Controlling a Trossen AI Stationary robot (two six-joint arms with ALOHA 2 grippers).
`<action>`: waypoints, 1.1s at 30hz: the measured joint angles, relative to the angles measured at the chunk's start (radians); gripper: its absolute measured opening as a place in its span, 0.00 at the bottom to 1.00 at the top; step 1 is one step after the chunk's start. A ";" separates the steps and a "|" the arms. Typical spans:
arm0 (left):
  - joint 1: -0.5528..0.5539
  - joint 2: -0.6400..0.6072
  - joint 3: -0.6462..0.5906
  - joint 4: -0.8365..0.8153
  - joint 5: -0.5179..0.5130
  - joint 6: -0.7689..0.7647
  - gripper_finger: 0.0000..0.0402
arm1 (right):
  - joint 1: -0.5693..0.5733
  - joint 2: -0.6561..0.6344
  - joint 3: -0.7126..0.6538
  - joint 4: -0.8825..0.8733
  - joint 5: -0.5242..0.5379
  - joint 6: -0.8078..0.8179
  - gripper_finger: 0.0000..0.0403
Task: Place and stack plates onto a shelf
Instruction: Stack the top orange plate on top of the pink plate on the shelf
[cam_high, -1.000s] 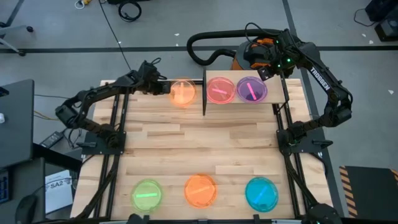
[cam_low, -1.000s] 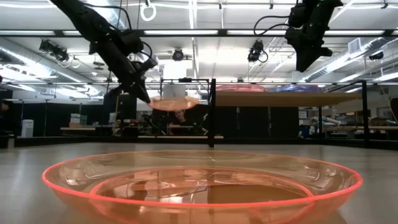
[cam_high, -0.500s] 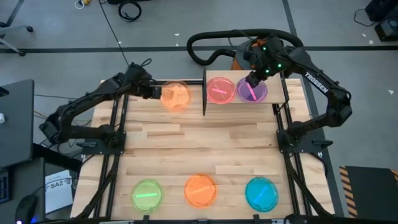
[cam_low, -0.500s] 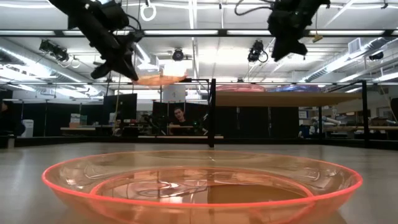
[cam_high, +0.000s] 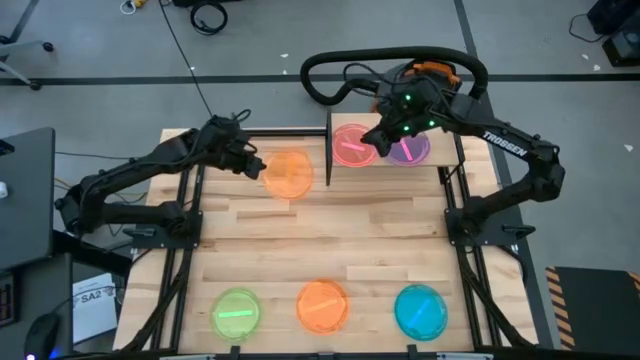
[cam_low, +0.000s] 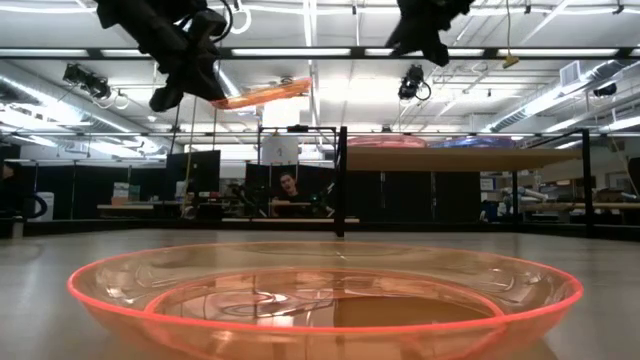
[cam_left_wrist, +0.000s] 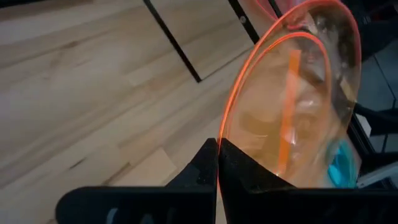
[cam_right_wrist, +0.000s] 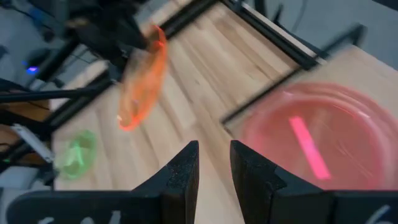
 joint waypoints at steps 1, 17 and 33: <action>-0.013 0.000 0.000 0.000 -0.008 0.000 0.02 | 0.020 0.000 0.000 0.018 0.007 0.016 0.24; -0.156 0.001 0.000 0.068 -0.036 -0.029 0.02 | 0.290 0.025 0.001 0.196 0.194 0.183 0.24; -0.236 0.002 0.000 0.076 -0.051 -0.035 0.02 | 0.411 0.263 0.000 0.443 0.194 0.182 0.24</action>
